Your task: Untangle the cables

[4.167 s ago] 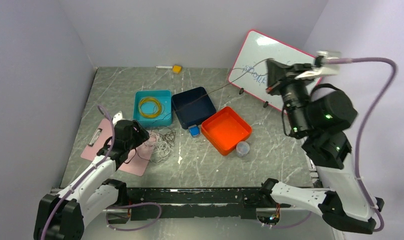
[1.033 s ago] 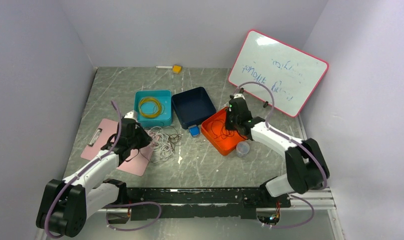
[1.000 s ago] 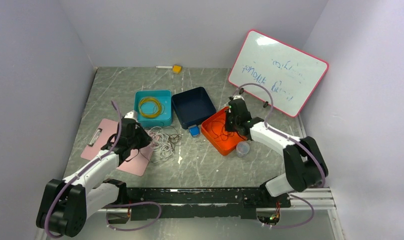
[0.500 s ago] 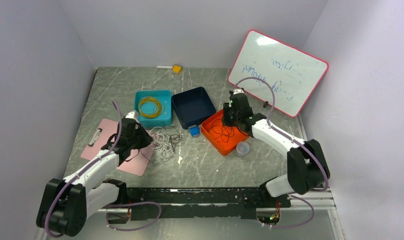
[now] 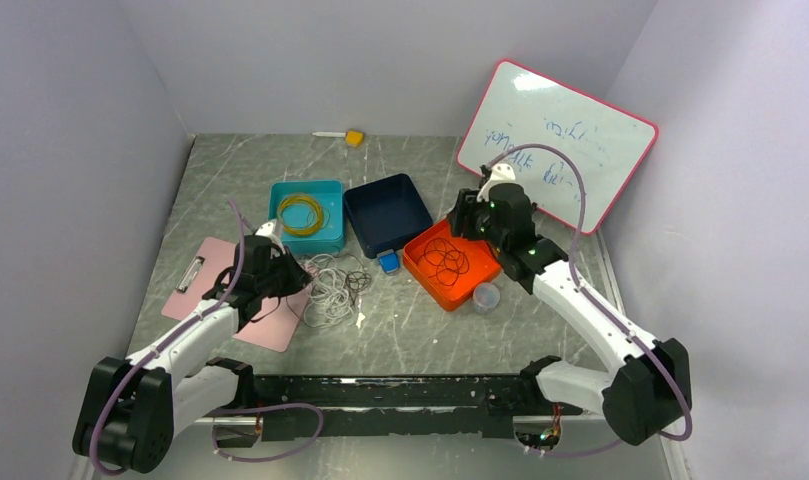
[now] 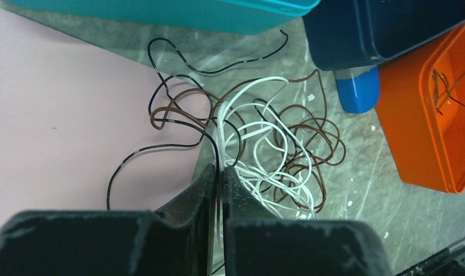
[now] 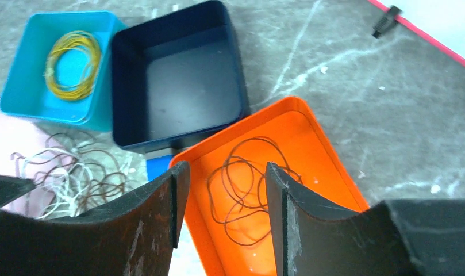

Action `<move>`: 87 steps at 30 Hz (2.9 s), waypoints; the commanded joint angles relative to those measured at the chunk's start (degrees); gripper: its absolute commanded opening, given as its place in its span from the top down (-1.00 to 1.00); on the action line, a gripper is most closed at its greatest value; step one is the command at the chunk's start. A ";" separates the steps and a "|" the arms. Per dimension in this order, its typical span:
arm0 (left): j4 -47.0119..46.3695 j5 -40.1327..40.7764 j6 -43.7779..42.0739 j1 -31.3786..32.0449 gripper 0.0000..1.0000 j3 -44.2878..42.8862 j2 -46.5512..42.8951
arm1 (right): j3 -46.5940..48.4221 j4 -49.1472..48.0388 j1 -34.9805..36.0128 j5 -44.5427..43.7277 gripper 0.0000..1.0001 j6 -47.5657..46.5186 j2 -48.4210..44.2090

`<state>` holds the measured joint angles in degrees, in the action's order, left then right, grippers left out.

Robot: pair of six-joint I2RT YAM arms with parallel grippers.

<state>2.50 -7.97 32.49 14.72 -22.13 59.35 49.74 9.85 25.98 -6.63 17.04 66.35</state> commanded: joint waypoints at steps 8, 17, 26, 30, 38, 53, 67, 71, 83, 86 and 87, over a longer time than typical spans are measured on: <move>-4.47 -7.32 -2.91 -0.11 0.86 -1.88 -1.75 | 1.62 -2.85 1.36 20.48 -0.09 -1.49 2.48; -2.39 -2.56 -1.17 -0.15 0.86 -1.78 -1.23 | -2.06 -8.05 18.92 12.72 -0.09 4.72 9.26; -1.92 -5.06 -3.34 -0.04 0.86 -2.64 -0.07 | 1.19 -11.43 22.46 13.24 -0.08 2.47 21.54; -2.99 -7.04 -3.76 0.49 0.86 -2.22 0.45 | 3.17 -10.41 22.76 12.25 -0.08 1.48 25.82; -2.97 -6.55 -5.27 6.30 0.86 -2.07 1.60 | 2.03 -9.98 23.00 10.28 -0.08 1.46 27.58; -2.50 -4.51 -5.43 8.86 0.86 -1.91 1.98 | 4.34 -7.68 22.95 6.36 -0.08 1.82 32.17; -0.56 -1.17 -4.18 8.91 0.86 -2.09 0.78 | 4.02 -13.11 22.93 7.91 0.47 2.56 33.21; 0.17 0.88 -3.13 8.91 0.86 -2.13 0.65 | 2.80 -13.18 22.89 7.26 0.77 1.96 28.41; 0.29 3.31 -1.45 8.91 0.72 -2.51 2.68 | 1.41 -8.50 22.89 3.86 1.00 0.74 15.55; 0.59 3.86 -1.28 8.87 0.60 -2.49 2.91 | 2.20 -6.94 22.89 3.60 1.00 0.26 13.50; 0.70 4.07 -1.15 8.86 0.54 -2.48 3.00 | 2.62 -6.42 22.91 3.69 1.00 0.22 12.84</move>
<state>2.74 -5.74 30.70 23.31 -22.98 62.00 51.83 0.75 48.62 -1.45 18.52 81.97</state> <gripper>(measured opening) 0.192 0.010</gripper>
